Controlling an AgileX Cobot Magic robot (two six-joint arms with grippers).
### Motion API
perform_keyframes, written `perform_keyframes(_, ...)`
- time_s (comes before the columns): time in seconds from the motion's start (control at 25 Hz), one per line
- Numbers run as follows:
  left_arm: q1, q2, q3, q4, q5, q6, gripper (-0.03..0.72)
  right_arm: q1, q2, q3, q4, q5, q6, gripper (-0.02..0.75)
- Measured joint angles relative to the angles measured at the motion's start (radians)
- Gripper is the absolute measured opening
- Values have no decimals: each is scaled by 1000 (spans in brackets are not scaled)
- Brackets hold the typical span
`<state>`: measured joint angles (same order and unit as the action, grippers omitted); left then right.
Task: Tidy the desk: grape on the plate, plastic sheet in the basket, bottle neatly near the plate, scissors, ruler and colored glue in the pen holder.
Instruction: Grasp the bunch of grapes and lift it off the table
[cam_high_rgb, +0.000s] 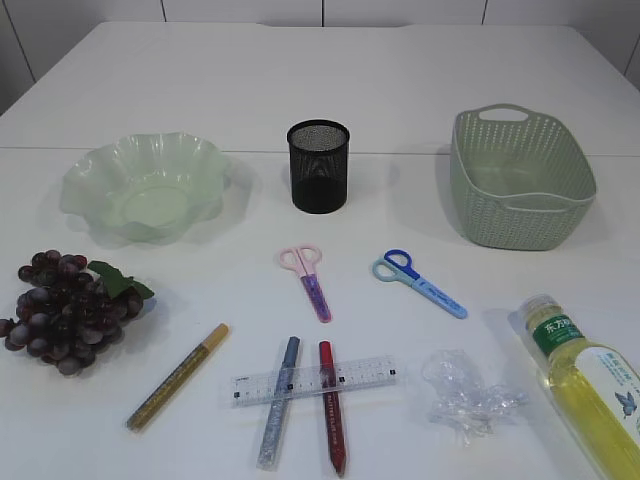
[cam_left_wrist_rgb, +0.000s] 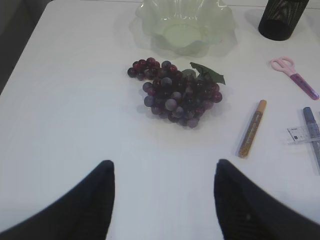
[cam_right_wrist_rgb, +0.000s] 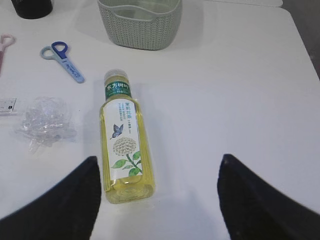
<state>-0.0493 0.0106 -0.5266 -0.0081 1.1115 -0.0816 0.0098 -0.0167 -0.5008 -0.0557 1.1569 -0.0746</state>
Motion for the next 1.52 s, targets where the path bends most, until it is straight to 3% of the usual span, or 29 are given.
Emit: perform_keyframes(1.52,0,0,0,0,0,0,434,0,0,0,0,0,0,562)
